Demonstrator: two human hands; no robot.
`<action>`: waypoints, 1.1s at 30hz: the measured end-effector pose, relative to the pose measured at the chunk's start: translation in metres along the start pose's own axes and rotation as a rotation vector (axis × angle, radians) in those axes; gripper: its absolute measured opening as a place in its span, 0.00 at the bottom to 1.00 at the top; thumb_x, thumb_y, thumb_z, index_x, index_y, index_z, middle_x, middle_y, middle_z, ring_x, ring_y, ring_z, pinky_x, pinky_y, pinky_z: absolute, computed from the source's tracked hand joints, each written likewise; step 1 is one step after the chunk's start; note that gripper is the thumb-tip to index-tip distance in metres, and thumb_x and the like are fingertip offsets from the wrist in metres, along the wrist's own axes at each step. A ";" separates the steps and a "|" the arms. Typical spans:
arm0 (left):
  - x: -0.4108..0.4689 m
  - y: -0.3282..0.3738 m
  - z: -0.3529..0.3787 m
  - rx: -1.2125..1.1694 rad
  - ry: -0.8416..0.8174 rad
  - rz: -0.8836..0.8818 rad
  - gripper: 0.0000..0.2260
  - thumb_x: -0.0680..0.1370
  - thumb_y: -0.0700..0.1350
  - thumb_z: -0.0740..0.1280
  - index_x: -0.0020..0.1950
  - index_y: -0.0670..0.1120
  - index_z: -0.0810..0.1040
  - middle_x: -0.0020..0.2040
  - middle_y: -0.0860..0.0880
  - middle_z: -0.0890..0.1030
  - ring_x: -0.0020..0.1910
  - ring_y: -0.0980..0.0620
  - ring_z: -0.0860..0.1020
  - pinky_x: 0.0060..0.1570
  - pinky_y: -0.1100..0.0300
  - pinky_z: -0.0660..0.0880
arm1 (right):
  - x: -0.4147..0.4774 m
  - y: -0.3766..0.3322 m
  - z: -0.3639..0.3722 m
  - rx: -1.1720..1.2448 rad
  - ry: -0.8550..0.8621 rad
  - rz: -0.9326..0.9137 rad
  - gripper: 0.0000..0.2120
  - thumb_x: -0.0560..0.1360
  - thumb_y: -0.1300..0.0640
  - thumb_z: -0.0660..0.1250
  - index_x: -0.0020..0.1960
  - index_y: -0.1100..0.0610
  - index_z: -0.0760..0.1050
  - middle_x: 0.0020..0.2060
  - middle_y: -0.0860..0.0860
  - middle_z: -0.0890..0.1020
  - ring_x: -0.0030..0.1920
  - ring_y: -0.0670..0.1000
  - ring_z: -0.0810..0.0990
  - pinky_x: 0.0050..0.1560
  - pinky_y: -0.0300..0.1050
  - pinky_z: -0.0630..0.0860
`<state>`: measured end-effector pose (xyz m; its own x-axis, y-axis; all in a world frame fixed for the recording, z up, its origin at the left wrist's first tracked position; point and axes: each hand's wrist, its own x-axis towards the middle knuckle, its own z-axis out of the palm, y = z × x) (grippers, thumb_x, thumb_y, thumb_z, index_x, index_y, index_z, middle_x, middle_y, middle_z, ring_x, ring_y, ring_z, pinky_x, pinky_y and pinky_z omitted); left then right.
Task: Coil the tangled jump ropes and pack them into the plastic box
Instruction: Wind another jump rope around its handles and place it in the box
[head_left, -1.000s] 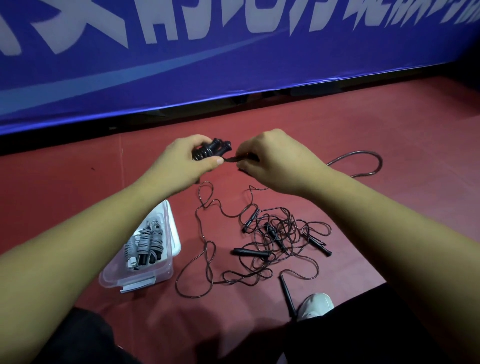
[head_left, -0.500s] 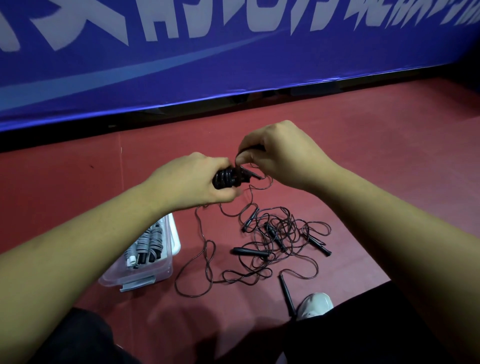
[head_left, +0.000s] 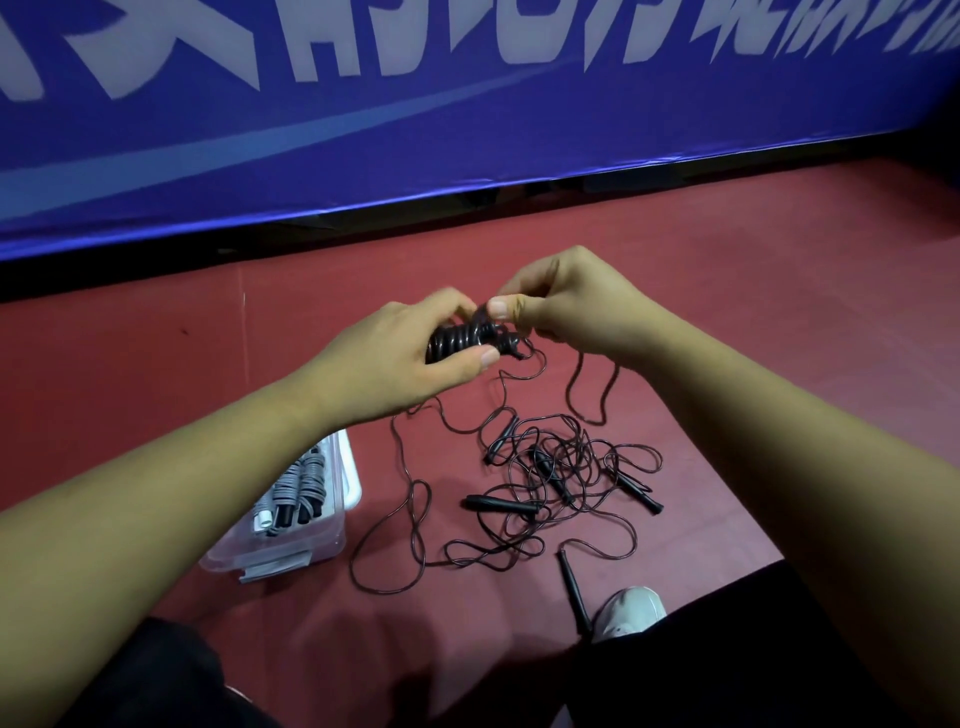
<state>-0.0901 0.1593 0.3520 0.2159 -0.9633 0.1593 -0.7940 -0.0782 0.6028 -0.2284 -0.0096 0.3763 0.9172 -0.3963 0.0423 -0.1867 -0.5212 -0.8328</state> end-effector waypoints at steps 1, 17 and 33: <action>0.000 0.001 -0.001 -0.113 0.006 -0.009 0.19 0.73 0.66 0.63 0.57 0.57 0.70 0.34 0.51 0.81 0.30 0.52 0.78 0.34 0.52 0.76 | -0.001 0.003 0.000 0.043 -0.029 0.018 0.08 0.76 0.52 0.71 0.45 0.56 0.85 0.28 0.51 0.78 0.29 0.52 0.68 0.29 0.42 0.62; 0.014 -0.019 -0.012 -0.112 0.196 -0.143 0.11 0.78 0.56 0.69 0.58 0.56 0.78 0.38 0.53 0.82 0.30 0.53 0.79 0.36 0.59 0.76 | -0.013 -0.001 0.024 0.111 -0.155 0.224 0.11 0.83 0.56 0.61 0.55 0.60 0.81 0.24 0.45 0.69 0.26 0.47 0.66 0.29 0.42 0.65; 0.013 -0.016 -0.006 0.573 0.001 -0.114 0.20 0.73 0.70 0.61 0.60 0.63 0.72 0.49 0.53 0.82 0.49 0.45 0.80 0.41 0.55 0.71 | -0.018 -0.031 0.014 -0.544 -0.141 -0.049 0.08 0.76 0.62 0.66 0.40 0.60 0.82 0.27 0.53 0.81 0.24 0.44 0.79 0.30 0.41 0.77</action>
<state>-0.0712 0.1492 0.3496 0.3179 -0.9406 0.1192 -0.9465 -0.3076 0.0970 -0.2345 0.0249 0.3939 0.9606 -0.2762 -0.0318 -0.2630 -0.8659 -0.4254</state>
